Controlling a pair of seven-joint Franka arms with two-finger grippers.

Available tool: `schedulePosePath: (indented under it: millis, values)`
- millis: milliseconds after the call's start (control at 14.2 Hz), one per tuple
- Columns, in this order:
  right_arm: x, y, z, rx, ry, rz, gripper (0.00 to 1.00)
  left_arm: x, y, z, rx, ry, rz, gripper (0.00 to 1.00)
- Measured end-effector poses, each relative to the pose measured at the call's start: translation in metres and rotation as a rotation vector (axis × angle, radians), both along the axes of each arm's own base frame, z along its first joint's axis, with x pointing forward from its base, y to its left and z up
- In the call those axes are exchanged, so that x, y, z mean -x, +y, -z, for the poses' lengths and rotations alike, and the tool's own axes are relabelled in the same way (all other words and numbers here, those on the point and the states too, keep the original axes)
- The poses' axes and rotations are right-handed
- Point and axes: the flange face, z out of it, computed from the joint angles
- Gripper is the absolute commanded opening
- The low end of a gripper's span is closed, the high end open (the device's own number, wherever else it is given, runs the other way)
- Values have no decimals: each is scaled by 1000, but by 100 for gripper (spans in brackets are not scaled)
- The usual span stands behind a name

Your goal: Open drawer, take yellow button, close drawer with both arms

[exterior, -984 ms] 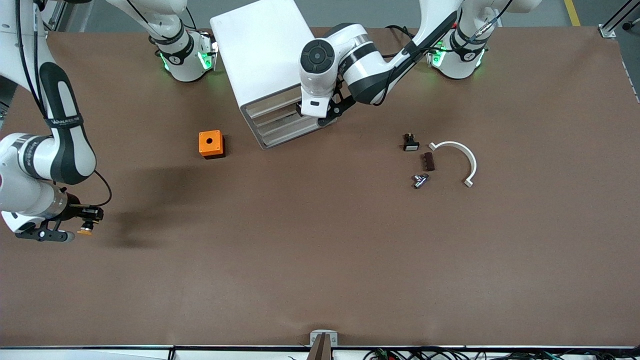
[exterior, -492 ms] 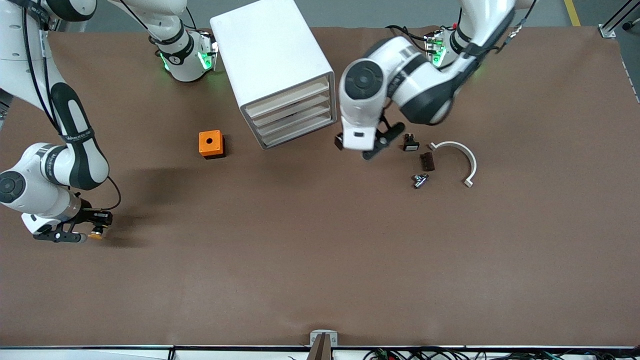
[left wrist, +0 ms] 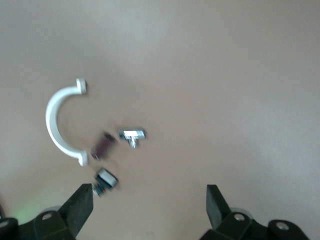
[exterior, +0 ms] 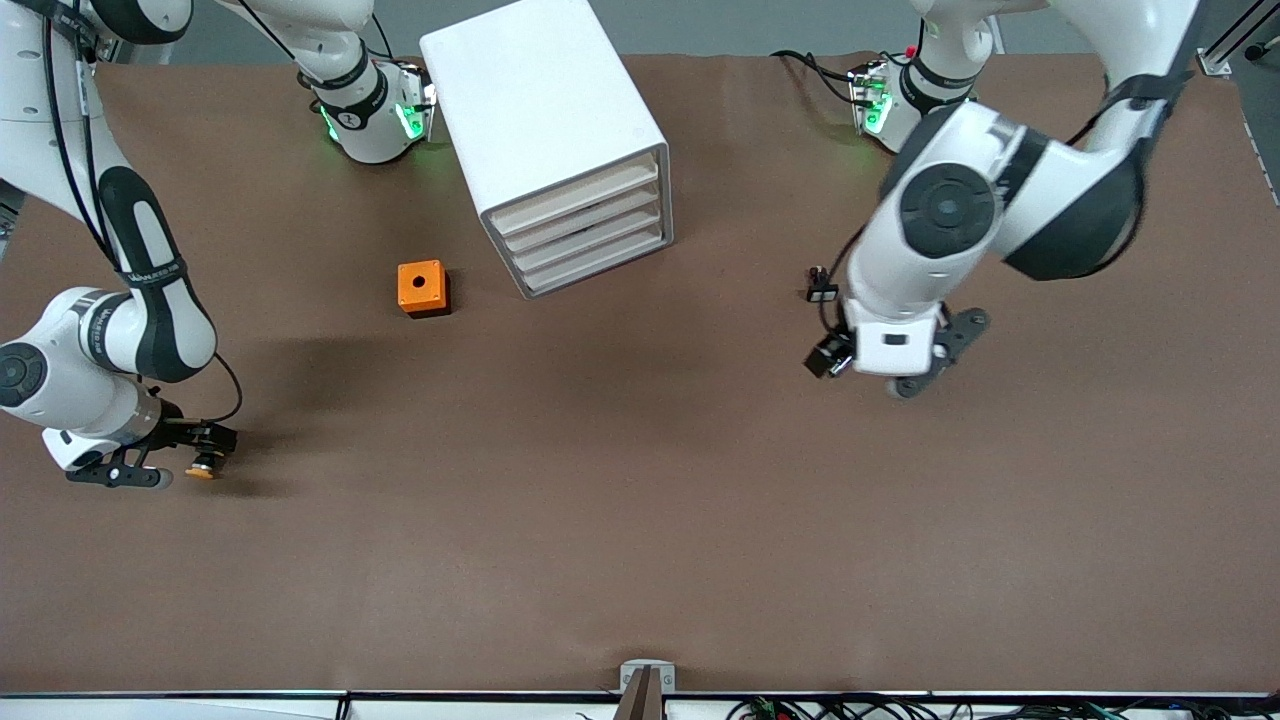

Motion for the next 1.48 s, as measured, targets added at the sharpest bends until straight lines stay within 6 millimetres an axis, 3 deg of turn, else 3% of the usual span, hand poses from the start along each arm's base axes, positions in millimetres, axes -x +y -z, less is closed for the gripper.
schedulePosePath:
  millis: [141,351,562,703,1054,1195,1476]
  values:
    - [-5,7,-20,-18,35,1,100,-13,45,-19,-1,-24,45,100]
    - [-14,33,-90,-73,87,39,100,-21,98,-46,-14,-53,132,100]
    - [-11,73,-177,-78,116,62,100,-16,130,-75,-16,-63,242,100]
    - [-2,99,-223,-71,110,48,100,-4,151,-96,-5,-35,305,100]
    - [39,110,-318,-61,85,42,100,39,181,-148,28,23,507,100]
    - [50,111,-341,-58,67,42,100,52,188,-160,37,31,570,100]
    - [48,115,-354,-57,39,34,100,74,195,-170,38,31,644,100]
